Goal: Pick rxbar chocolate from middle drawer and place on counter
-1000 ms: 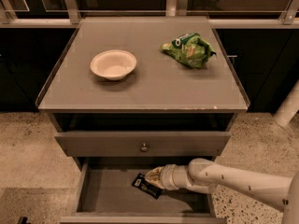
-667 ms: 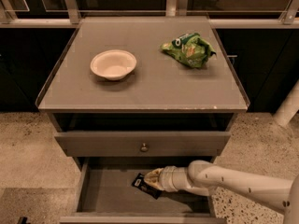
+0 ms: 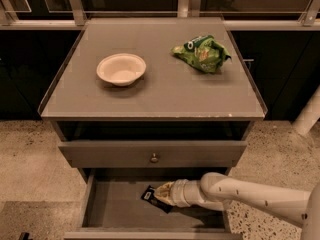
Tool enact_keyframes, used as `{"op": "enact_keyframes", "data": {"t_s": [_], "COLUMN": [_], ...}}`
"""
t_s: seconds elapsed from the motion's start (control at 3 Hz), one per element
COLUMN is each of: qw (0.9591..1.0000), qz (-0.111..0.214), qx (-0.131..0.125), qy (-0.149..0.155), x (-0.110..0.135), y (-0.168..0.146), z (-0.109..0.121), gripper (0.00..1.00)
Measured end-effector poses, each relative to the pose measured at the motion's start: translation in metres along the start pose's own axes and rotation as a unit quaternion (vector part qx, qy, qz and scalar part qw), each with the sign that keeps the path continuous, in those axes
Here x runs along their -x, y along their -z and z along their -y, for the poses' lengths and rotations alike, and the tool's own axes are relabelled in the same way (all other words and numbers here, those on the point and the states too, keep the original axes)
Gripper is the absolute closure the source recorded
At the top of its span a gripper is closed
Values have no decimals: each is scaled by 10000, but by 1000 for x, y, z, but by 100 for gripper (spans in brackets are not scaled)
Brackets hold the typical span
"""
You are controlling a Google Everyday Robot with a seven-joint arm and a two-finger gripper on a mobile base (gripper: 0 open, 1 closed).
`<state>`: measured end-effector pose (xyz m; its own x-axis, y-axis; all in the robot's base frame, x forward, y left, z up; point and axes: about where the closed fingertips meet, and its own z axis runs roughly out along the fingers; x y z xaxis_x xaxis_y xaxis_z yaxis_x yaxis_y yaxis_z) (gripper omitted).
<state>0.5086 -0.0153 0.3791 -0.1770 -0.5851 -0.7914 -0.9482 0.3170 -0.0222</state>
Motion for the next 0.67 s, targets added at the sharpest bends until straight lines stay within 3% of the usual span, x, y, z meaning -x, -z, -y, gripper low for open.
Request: {"op": "enact_keyframes", "data": {"t_s": [0.67], "qw": [10000], "qz": [6], "qx": [-28], "qy": [-33], "x": [4], "y": [3], "z": [-3], "gripper": [34]}}
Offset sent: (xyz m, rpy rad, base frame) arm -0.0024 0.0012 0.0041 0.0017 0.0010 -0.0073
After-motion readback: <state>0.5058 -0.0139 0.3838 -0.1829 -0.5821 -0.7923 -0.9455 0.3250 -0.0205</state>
